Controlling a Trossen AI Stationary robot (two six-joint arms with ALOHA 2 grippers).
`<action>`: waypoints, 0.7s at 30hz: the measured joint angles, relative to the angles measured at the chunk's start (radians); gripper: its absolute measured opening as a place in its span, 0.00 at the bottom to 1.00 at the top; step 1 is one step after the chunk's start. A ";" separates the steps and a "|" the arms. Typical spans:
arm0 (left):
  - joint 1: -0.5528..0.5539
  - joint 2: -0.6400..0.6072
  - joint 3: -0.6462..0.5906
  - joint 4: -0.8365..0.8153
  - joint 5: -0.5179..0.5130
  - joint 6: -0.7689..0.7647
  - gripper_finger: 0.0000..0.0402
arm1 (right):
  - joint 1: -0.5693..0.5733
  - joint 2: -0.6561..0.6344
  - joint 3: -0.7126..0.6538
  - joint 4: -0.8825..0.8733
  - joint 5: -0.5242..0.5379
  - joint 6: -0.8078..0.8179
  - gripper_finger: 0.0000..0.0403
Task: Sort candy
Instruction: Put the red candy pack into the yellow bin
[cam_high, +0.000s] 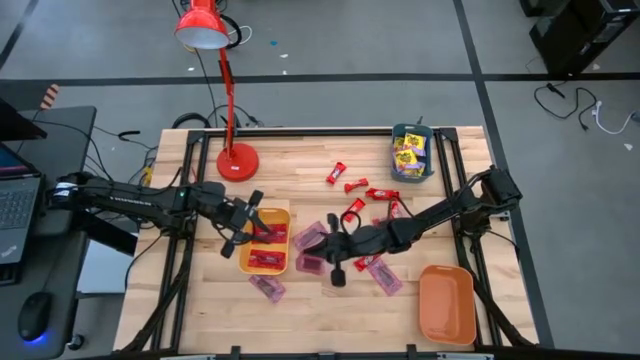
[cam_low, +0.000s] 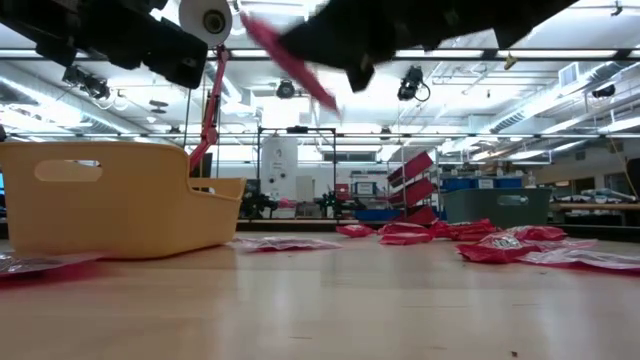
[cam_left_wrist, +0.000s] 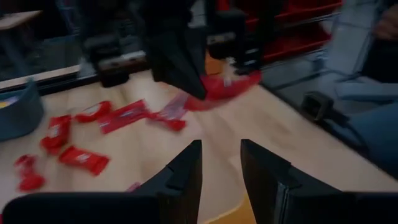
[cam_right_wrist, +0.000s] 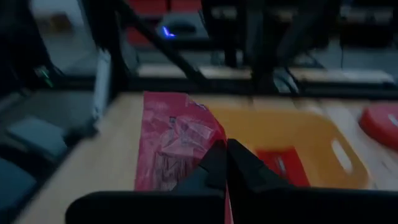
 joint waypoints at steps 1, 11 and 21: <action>0.000 0.000 0.000 0.008 0.004 0.000 0.28 | -0.001 0.000 0.000 0.028 -0.009 0.000 0.00; -0.007 0.086 0.001 0.196 0.013 -0.049 0.28 | -0.006 0.001 0.000 0.296 -0.086 -0.120 0.00; -0.014 0.321 0.001 0.564 0.037 -0.131 0.28 | -0.008 0.001 0.000 0.368 -0.130 -0.124 0.00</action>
